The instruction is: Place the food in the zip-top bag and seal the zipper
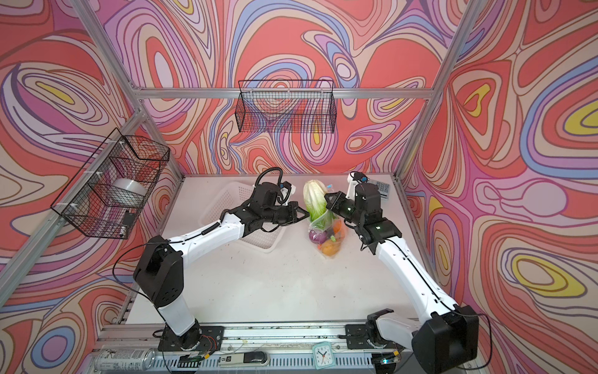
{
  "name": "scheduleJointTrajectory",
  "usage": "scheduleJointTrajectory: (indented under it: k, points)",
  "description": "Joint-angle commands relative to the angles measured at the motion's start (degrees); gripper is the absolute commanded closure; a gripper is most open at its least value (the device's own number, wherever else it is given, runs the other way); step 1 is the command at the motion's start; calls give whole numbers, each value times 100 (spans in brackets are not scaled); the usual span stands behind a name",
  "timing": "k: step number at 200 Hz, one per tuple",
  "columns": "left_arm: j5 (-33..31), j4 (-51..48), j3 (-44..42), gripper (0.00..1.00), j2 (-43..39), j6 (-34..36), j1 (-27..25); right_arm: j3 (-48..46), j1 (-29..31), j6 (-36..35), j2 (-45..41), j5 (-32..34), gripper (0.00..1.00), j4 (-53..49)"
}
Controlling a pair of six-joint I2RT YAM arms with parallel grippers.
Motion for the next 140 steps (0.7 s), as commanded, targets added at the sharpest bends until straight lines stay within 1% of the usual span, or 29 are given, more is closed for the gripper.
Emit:
scheduleJointTrajectory:
  k: [1,20,37,77,108,126,140]
  points:
    - [-623,-755,535,100,-441,909,99,-64,-17,-157,-79,126,100,-27]
    - [-1090,-1341,949,100,-623,1549,97,-86,-17,-194,-92,252,100,-94]
    - [-1271,-1484,1141,100,-738,1803,96,-112,-17,-213,-80,352,100,-130]
    - [-1471,-1397,1152,100,-902,1884,100,-112,-17,-229,-7,382,100,-144]
    - [-1592,-1437,1090,100,-917,1916,94,-63,-15,-355,15,587,100,-258]
    - [-1739,-1446,1074,100,-956,2000,94,25,-17,-511,16,846,100,-453]
    - [-1772,-1477,1082,100,-957,2048,95,101,-17,-523,-57,800,100,-443]
